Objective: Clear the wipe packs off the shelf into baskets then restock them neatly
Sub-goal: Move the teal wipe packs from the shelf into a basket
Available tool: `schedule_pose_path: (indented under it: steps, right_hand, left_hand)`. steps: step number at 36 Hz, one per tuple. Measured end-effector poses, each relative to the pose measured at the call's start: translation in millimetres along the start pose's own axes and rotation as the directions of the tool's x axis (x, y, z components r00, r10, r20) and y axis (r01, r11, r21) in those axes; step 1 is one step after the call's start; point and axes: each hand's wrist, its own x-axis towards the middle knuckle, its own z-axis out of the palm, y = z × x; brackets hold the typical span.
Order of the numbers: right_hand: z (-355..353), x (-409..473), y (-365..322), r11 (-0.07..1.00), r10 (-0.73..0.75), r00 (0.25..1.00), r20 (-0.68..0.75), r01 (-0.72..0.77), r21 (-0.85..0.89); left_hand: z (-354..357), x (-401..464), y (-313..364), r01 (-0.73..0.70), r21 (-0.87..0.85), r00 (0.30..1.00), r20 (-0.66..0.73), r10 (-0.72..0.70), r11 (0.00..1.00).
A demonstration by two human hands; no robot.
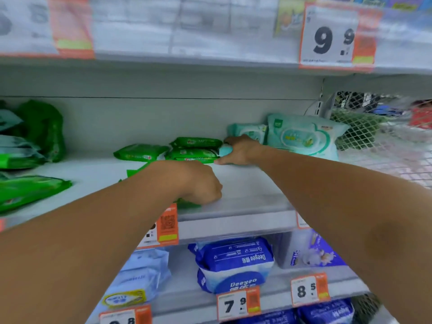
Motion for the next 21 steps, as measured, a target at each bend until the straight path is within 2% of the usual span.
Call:
schedule_pose_path:
  steps: [2,4,5,6,7,9,11,13,15,17,18,19,21]
  right_hand:
    - [-6,-6,-9,0.997,-0.040,0.999,0.003,0.040,-0.063]
    - [-17,-21,-16,0.998,-0.059,0.998,0.020,0.060,-0.035]
    - [-25,-32,-19,0.997,-0.053,0.998,0.028,0.052,0.058]
    - [-33,-46,-19,0.970,-0.032,0.999,0.028,0.024,0.240]
    - [-40,-61,-19,0.887,-0.005,0.999,0.039,-0.014,0.462]
    - [-53,-98,-15,0.564,-0.015,0.989,0.149,-0.114,0.818]
    - [-64,-134,-8,0.241,-0.122,0.957,0.263,-0.229,0.943]
    - [-67,-164,-2,0.061,-0.219,0.931,0.291,-0.285,0.957]
    - [-65,-188,0,-0.019,-0.244,0.924,0.292,-0.306,0.952]
    - [-58,-210,-2,-0.073,-0.230,0.927,0.296,-0.320,0.945]
    - [-54,-221,-5,-0.091,-0.222,0.927,0.303,-0.329,0.940]
    - [-49,-230,-8,-0.102,-0.222,0.924,0.312,-0.341,0.935]
    - [-37,-250,-19,-0.132,-0.223,0.923,0.314,-0.348,0.928]
  left_hand:
    - [-1,-2,1,0.000,-0.013,0.998,0.061,0.000,1.000]
    - [-3,-5,0,0.004,-0.067,0.997,0.074,0.001,0.998]
    - [-4,-6,-1,0.008,-0.096,0.998,0.069,-0.001,0.995]
    - [-3,-8,-1,-0.004,-0.122,0.999,0.047,0.009,0.992]
    - [-2,-12,-1,-0.014,-0.154,1.000,0.019,0.017,0.988]
    - [6,-14,-4,-0.027,-0.245,0.997,-0.070,0.010,0.969]
    - [14,-17,-8,-0.070,-0.464,0.969,-0.242,-0.050,0.883]
    - [22,-25,-9,-0.162,-0.731,0.893,-0.395,-0.217,0.663]
    - [25,-43,-4,-0.275,-0.897,0.851,-0.394,-0.346,0.346]
    - [27,-67,5,-0.329,-0.944,0.893,-0.309,-0.326,-0.005]
    - [29,-79,8,-0.330,-0.932,0.918,-0.279,-0.283,-0.149]
    - [31,-90,10,-0.330,-0.914,0.931,-0.274,-0.242,-0.235]
    - [37,-113,11,-0.352,-0.903,0.931,-0.312,-0.188,-0.247]
